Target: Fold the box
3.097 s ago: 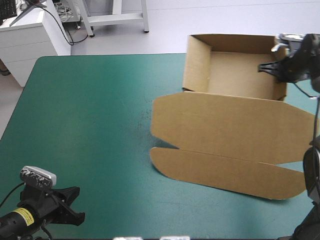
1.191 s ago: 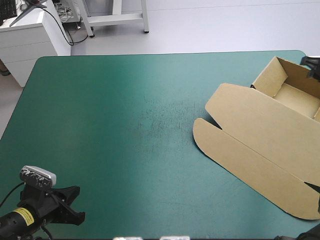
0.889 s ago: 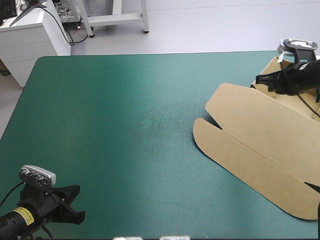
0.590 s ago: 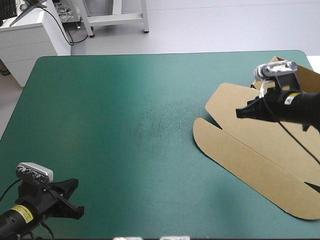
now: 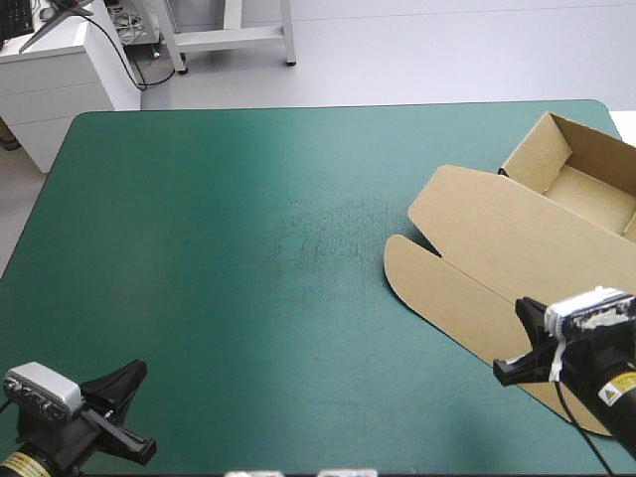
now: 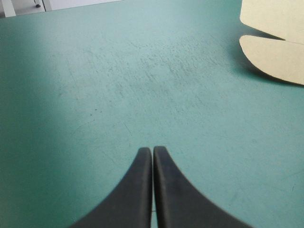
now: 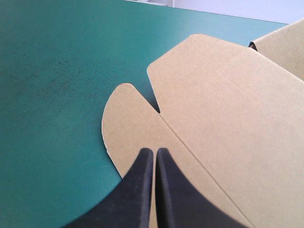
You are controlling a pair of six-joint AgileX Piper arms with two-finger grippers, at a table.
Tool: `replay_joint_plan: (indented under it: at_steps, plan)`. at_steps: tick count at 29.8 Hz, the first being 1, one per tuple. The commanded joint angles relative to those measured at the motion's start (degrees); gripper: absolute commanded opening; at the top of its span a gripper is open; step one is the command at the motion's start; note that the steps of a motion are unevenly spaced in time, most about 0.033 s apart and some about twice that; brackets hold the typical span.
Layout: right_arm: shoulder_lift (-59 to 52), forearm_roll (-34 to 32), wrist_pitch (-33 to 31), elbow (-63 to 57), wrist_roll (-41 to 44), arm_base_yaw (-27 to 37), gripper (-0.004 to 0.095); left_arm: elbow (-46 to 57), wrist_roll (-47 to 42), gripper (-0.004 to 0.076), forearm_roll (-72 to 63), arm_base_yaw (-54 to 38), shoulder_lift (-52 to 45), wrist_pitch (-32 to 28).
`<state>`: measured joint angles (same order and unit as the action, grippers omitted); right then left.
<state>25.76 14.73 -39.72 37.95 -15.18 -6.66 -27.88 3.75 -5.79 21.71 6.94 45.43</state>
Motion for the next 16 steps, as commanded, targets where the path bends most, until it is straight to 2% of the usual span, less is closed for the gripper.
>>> replay_joint_plan:
  at_steps: [1, 5, 9, 16]
  plan:
    - [-5.7, 0.4, 6.7, -4.8, -0.6, -0.1, 0.0000, -0.1, 0.3, -0.0008, -0.7, 0.0, -1.2, -4.9]
    - [-12.4, -1.6, 7.7, -9.5, 0.6, -0.1, 0.0000, 1.9, 0.3, -0.0008, -0.1, 0.0, -2.5, -5.7]
    - [-18.7, -5.1, 7.4, -12.3, 5.6, -0.1, 0.0000, 2.7, 0.3, -0.0008, -0.1, 0.0, -3.5, -6.6]
    - [-25.9, -9.4, 3.7, -13.4, 10.6, -0.1, 0.0000, 2.7, 0.3, -0.0008, -0.1, 0.0, -4.0, -6.2]
